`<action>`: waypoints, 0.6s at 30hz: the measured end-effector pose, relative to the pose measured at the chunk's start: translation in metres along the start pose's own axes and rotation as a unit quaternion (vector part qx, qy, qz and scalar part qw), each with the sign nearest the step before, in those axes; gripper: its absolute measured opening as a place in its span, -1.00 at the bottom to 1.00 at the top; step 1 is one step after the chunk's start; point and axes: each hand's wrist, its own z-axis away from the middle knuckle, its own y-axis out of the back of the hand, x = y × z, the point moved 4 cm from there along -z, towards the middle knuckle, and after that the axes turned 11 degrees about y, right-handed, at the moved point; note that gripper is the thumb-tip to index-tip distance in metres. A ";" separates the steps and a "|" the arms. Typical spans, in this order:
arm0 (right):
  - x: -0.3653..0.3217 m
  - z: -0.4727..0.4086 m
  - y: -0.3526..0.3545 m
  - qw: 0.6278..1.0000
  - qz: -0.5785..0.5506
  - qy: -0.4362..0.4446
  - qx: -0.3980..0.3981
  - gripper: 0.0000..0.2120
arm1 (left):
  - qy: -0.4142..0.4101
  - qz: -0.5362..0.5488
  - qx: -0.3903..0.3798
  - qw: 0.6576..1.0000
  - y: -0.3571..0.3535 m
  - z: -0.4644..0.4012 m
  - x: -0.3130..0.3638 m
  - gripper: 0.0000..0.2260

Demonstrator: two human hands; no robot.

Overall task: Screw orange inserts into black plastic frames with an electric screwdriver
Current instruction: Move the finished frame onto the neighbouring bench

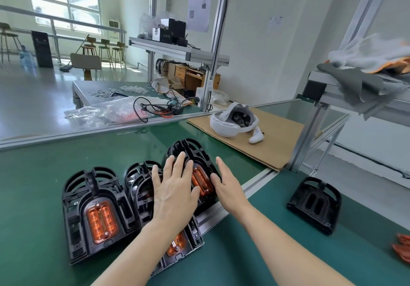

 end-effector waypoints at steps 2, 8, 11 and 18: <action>0.006 0.005 0.004 1.000 0.021 -0.004 0.017 -0.50 | -0.008 -0.001 0.001 1.000 0.000 0.003 0.008 -0.46; 0.031 0.036 0.029 0.980 0.152 -0.084 0.103 -0.55 | -0.036 0.020 -0.005 0.999 -0.007 0.010 0.043 -0.51; 0.050 0.057 0.050 0.957 0.198 -0.153 0.145 -0.58 | -0.076 0.055 -0.027 0.995 -0.019 0.019 0.070 -0.53; 0.080 0.101 0.107 0.912 0.274 -0.233 0.196 -0.54 | -0.128 0.168 -0.165 0.963 -0.065 0.039 0.146 -0.58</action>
